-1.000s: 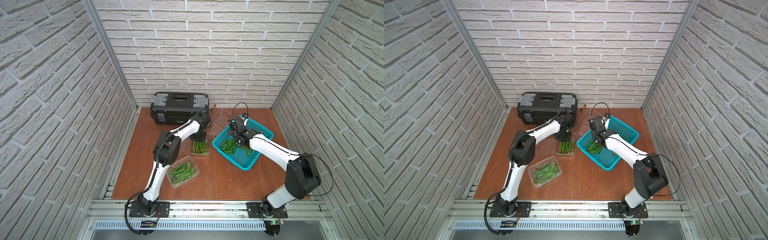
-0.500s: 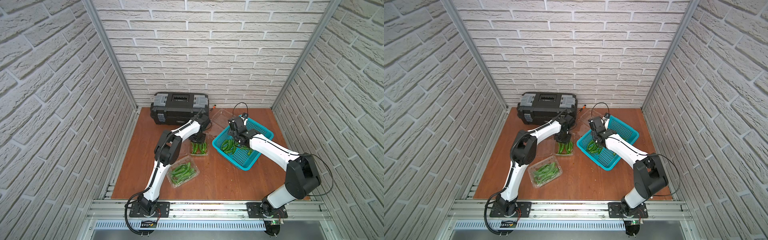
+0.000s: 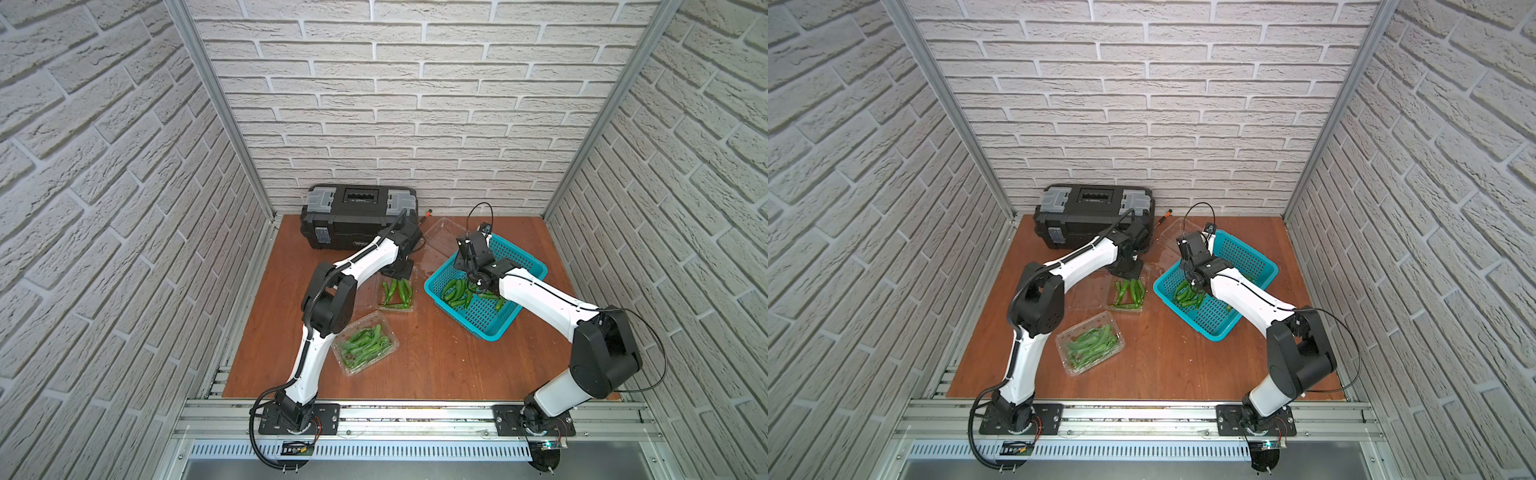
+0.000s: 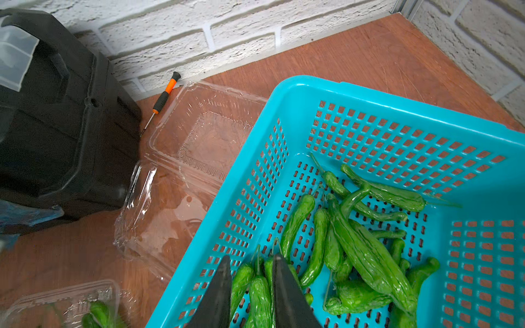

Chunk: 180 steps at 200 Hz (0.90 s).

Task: Take small green peppers out of containers
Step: Pick up the green pepper from the packing box, then place the green pepper in the basket.

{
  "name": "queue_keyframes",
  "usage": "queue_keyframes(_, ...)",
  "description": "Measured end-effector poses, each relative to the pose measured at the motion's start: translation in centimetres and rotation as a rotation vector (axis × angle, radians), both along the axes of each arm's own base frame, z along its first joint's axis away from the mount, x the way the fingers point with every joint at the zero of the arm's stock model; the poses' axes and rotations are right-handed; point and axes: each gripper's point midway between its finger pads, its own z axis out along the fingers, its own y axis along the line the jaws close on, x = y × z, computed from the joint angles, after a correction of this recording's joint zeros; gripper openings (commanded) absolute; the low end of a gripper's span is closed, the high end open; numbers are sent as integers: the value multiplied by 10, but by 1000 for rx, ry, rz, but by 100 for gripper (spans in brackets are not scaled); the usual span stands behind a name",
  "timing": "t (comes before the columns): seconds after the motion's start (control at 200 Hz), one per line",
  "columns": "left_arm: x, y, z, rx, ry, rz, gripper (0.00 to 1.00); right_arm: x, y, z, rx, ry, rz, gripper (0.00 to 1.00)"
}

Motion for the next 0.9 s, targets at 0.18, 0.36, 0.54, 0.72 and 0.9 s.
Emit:
queue_keyframes(0.18,-7,-29,73,-118,-166,-108,0,2,-13,7,-5,-19,-31,26)
queue_keyframes(0.36,-22,-77,90,-205,-216,-309,0,-3,-49,25,-24,-62,-129,27)
queue_keyframes(0.54,-45,-126,103,-329,-240,-496,0,-17,-81,39,-45,-93,-221,27)
queue_keyframes(0.72,-46,-161,96,-445,-223,-577,33,-28,-91,33,-67,-68,-255,27)
queue_keyframes(0.9,-33,-169,83,-551,-181,-512,67,-29,-90,29,-68,-49,-242,29)
